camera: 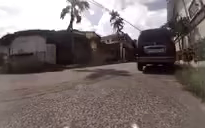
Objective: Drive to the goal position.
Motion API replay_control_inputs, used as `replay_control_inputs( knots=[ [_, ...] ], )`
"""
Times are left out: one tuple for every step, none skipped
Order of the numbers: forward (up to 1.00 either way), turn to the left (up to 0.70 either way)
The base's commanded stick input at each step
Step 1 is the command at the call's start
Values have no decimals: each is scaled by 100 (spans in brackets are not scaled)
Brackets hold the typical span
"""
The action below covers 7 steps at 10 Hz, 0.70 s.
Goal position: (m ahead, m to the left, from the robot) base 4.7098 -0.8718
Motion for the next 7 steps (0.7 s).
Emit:
replay_control_inputs(
  knots=[
    [70,0],
    [70,0],
    [70,0],
    [70,0],
    [70,-2],
    [70,-35],
    [70,-35]
  ],
)
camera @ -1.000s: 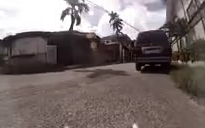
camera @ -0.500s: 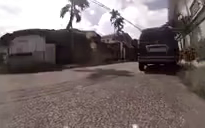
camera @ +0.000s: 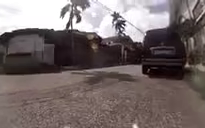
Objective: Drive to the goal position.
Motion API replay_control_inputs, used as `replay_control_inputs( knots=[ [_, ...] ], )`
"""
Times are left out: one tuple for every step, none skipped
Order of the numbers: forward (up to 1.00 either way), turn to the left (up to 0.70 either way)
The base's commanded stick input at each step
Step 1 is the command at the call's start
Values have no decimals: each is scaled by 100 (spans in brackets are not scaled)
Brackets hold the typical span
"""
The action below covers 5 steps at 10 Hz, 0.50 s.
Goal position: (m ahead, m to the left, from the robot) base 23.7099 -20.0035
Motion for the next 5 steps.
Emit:
replay_control_inputs(
  knots=[
    [70,-35],
    [70,-35],
    [70,-35],
    [70,-35],
    [70,-1]
  ],
)
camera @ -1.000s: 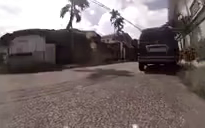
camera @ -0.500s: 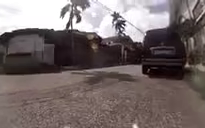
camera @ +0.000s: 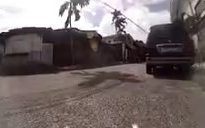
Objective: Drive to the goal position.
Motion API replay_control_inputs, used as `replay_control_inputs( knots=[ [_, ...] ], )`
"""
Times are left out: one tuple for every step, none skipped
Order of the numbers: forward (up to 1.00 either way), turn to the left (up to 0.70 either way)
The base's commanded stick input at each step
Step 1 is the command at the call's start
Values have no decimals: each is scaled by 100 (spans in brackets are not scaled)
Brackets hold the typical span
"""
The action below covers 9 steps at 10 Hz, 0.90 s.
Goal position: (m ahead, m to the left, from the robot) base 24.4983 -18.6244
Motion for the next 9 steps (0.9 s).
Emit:
replay_control_inputs(
  knots=[
    [70,0],
    [70,0],
    [70,0],
    [70,0],
    [70,0],
    [70,0],
    [70,0],
    [70,0],
    [70,0]
  ],
)
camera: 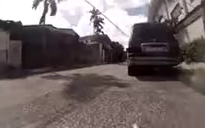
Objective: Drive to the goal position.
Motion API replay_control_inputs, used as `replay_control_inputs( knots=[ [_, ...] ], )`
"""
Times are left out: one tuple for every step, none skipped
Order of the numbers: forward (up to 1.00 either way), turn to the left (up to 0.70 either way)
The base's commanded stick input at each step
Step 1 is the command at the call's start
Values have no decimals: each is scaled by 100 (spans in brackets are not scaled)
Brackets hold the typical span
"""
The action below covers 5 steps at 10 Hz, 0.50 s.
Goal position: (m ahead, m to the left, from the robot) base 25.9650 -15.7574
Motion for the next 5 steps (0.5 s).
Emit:
replay_control_inputs(
  knots=[
    [70,0],
    [70,0],
    [70,0],
    [70,0],
    [70,0]
  ],
)
